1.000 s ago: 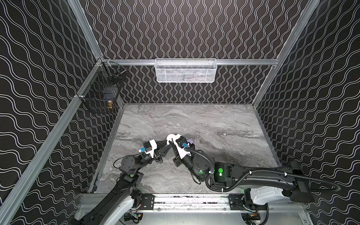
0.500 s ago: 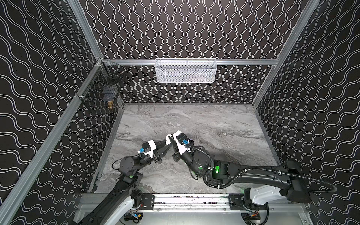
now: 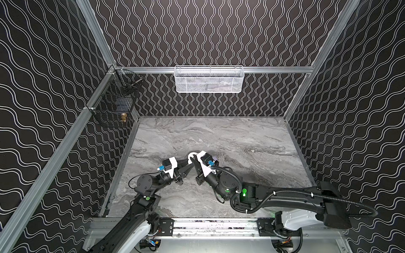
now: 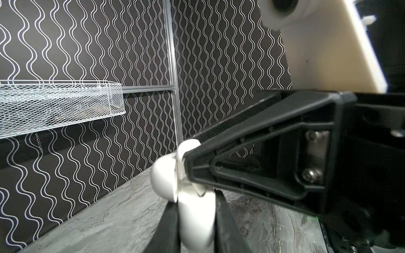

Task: Insert the wireless bluetooth earbuds into the charging case
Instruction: 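Push the second earbud down into the case and release it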

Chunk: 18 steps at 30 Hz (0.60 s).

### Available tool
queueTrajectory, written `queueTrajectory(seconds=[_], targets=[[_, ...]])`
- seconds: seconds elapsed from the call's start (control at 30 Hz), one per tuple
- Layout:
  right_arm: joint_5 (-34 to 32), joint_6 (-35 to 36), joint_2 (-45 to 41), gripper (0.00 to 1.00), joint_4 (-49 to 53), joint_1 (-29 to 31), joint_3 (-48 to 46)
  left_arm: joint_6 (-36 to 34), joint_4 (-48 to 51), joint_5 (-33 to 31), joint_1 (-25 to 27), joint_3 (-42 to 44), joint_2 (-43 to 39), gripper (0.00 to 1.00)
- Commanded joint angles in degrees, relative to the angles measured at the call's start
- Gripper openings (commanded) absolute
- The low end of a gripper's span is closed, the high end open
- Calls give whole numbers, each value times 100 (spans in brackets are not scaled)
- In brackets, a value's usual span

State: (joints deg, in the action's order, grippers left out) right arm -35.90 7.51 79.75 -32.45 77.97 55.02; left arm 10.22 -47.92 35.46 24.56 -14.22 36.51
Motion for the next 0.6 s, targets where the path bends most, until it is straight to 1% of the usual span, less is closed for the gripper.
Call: queueTrajectory(seconds=[0.0, 0.07, 0.27, 0.43, 0.57], targets=[[79, -30, -28, 11, 36, 9, -150, 90, -543, -105, 1, -33, -39, 0], [71, -34, -41, 14, -16, 0, -213, 120, -591, -122, 4, -21, -50, 0], [195, -39, -178, 25, -148, 7, -426, 190, -689, -78, 3, -10, -52, 0], [197, -18, -207, 26, -242, 8, -493, 239, -767, -22, 2, 16, -61, 0], [199, 29, -131, 26, -150, 7, -331, 252, -849, 59, -2, 33, -58, 0]])
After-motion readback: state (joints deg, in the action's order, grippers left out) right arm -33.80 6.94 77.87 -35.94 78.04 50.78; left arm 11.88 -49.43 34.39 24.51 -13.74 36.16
